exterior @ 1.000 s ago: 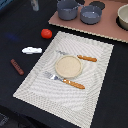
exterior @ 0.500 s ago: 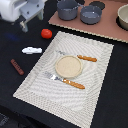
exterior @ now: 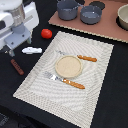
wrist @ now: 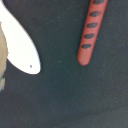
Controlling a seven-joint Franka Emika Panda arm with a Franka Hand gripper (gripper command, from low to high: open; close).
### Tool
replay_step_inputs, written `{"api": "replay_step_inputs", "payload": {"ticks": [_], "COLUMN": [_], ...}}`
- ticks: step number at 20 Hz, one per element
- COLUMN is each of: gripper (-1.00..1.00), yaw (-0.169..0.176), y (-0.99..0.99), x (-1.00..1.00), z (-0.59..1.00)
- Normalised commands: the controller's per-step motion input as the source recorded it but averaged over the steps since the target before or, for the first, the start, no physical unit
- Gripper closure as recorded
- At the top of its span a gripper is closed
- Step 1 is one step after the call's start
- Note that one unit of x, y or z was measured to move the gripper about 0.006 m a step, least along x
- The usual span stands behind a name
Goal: Place the fish, sausage, and tomato into the frying pan.
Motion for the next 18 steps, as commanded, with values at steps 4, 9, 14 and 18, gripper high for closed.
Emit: {"api": "replay_step_inputs", "payload": {"ticks": [4,9,14,18], "gripper": [-1.0,-1.0,-1.0,-1.0], "yaw": [0.0,0.0,0.0,0.0], "y": [-0.34,-0.25,-0.06,-0.02], "x": [0.0,0.0,-0.07,-0.08], "z": [-0.52,-0.5,-0.41,-0.4]}}
